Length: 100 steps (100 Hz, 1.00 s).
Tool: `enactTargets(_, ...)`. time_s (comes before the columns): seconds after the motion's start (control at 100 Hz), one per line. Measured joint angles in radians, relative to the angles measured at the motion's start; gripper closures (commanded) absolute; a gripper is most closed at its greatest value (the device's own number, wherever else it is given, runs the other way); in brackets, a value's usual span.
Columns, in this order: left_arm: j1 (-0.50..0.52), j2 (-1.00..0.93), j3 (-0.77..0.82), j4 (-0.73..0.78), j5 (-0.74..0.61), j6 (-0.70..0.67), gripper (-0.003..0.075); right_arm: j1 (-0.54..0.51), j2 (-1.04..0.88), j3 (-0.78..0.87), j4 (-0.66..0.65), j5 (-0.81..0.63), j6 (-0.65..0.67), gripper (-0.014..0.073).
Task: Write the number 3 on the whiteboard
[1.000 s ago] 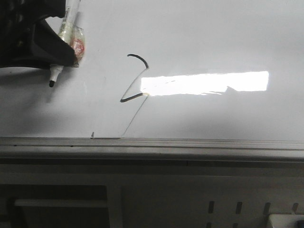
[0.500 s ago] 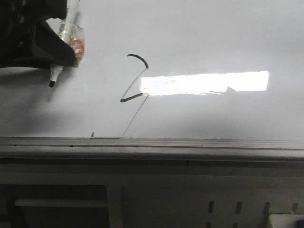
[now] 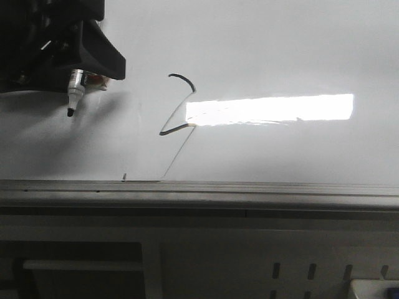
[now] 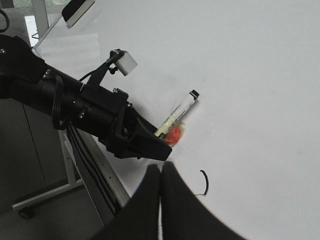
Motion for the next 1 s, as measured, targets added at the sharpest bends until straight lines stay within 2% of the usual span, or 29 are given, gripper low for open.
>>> enactTargets(0.12,0.0,-0.003,-0.004,0.0,-0.008,0.0,0.0206,0.0,0.0,0.0,0.0,0.0,0.0,0.0657)
enactTargets(0.3,0.008,-0.072,-0.006,0.0,-0.056,0.0,0.0206,0.0,0.0,0.0,0.001,-0.011,0.0,0.0657)
enactTargets(0.41,0.019,-0.167,-0.004,-0.002,-0.035,0.0,0.0214,0.0,-0.005,0.0,0.004,-0.011,0.0,0.0657)
enactTargets(0.46,0.019,-0.227,-0.004,0.007,0.004,0.0,0.0256,0.0,-0.01,0.002,0.006,-0.011,0.0,0.0657)
enactTargets(0.6,0.019,-0.413,-0.003,0.073,0.117,0.0,0.0503,0.0,-0.054,0.001,0.011,-0.011,0.0,0.0657)
enactTargets(0.61,0.019,-0.433,-0.003,0.082,0.123,0.0,0.0538,0.0,-0.057,0.001,0.012,-0.011,0.0,0.0657)
enactTargets(0.75,0.019,-0.643,0.026,0.196,0.149,0.0,0.0726,0.0,-0.131,0.024,0.015,-0.021,0.0,0.0656)
enactTargets(1.0,0.019,-0.978,0.148,0.405,0.27,0.0,0.0741,0.0,-0.333,0.276,0.013,-0.204,0.0,0.0657)
